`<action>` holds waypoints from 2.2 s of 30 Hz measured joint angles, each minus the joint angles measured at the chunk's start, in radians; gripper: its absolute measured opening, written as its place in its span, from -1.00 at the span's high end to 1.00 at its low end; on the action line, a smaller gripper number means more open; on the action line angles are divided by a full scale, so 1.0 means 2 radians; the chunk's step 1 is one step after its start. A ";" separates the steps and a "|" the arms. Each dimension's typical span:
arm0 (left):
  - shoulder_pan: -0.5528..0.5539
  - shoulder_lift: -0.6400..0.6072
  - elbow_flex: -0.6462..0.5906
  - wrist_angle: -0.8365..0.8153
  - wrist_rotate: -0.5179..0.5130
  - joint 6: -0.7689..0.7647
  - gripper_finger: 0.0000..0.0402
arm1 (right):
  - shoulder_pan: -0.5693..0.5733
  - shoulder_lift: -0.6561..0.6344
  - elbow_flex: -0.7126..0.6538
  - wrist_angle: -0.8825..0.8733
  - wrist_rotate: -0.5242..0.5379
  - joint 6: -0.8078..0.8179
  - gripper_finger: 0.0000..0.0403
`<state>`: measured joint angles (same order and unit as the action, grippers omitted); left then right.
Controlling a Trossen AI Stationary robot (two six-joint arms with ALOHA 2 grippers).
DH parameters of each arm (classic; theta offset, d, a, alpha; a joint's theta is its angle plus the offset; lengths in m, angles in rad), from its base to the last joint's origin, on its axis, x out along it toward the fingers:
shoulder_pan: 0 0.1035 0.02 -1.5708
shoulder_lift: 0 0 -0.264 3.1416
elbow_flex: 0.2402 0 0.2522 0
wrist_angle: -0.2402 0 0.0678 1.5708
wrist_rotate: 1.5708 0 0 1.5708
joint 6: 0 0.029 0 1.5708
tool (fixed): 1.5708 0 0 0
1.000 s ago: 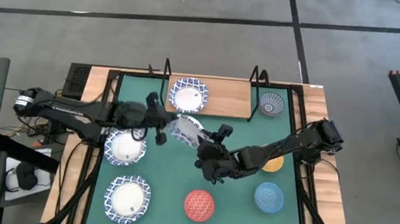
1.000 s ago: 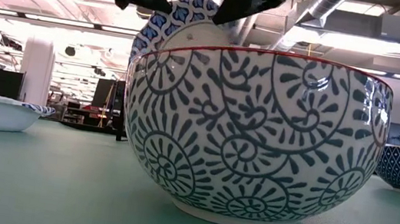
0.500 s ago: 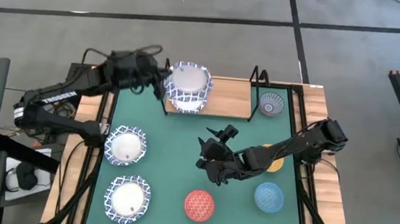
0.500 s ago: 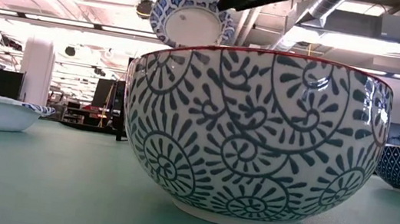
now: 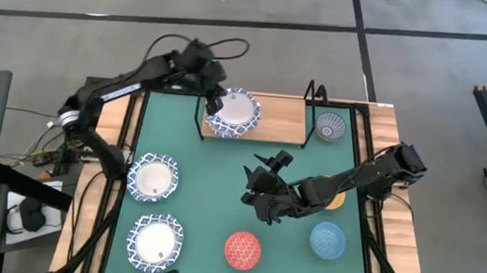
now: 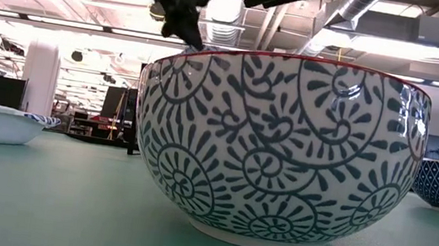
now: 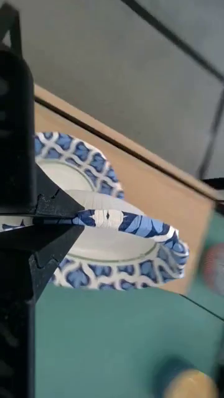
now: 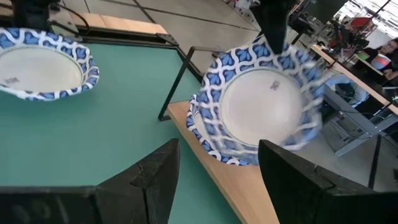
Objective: Place and stack bowls onto a shelf
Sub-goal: Stack the white patterned bowl on top of the white patterned bowl on the shelf
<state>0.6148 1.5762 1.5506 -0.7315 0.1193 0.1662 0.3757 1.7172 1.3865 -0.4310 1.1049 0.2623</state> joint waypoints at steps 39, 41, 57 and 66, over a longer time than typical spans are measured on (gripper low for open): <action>0.093 0.169 0.194 -0.158 -0.040 -0.019 -0.03 | -0.036 0.000 0.000 -0.125 -0.017 0.093 -0.21; 0.091 0.169 0.194 -0.161 -0.064 -0.018 -0.09 | -0.036 0.000 0.000 -0.125 -0.017 0.093 -0.21; -0.056 0.033 0.116 -0.236 -0.130 -0.037 0.15 | -0.068 0.011 0.000 -0.171 -0.090 0.159 -0.21; -0.211 -0.164 -0.115 -0.173 -0.145 -0.179 0.19 | -0.067 0.011 0.000 -0.162 -0.166 0.186 -0.21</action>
<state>0.1921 1.2476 1.3206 -1.0767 -0.1709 -0.1922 0.2418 1.7401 1.3861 -0.7555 0.7722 0.6350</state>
